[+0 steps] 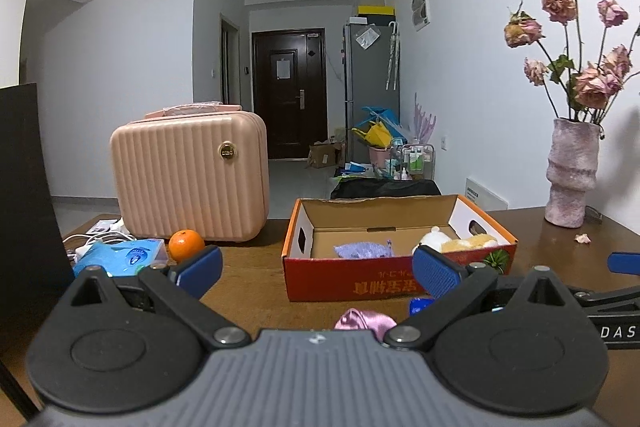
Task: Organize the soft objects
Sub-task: 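Withdraw both tools from the box back toward the remaining items, then lower left tool onto the pink sponge and close on it, then hold the sponge in left tool while right tool grasps the lilac fuzzy hair band, then carry the sponge in left tool and hair band in right tool over the cardboard box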
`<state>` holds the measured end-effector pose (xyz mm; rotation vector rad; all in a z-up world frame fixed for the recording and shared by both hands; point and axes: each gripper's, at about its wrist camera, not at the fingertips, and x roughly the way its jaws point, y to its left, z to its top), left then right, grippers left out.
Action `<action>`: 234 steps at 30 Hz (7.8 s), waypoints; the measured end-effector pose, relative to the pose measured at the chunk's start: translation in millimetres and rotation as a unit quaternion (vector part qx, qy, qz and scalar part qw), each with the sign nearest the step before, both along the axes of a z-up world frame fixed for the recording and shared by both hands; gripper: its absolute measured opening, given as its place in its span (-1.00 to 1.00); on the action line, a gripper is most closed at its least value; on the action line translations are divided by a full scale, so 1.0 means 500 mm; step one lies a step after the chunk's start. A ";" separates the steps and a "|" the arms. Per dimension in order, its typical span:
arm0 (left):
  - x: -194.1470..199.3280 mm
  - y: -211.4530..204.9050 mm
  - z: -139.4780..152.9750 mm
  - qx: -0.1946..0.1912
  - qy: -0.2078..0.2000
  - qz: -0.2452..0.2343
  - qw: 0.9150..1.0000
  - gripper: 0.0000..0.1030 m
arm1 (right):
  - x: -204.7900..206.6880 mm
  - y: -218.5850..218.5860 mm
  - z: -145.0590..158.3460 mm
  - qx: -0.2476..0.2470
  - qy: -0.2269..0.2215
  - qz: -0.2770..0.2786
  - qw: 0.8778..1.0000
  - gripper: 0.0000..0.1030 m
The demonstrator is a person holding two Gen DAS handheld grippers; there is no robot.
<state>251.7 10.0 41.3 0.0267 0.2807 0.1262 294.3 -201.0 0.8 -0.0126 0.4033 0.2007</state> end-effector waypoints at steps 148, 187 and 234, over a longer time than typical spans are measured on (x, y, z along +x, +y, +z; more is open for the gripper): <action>-0.213 0.173 -0.153 0.028 0.128 -0.045 0.990 0.88 | -0.270 0.189 -0.104 -0.048 0.068 0.056 0.995 1.00; -0.206 0.167 -0.137 0.019 0.116 -0.044 0.992 0.88 | -0.241 0.194 -0.111 -0.024 0.070 0.062 0.995 -0.64; 0.026 0.041 -0.031 -0.007 0.068 -0.074 0.995 0.87 | -0.069 0.102 -0.009 -0.003 -0.024 0.055 0.998 -0.64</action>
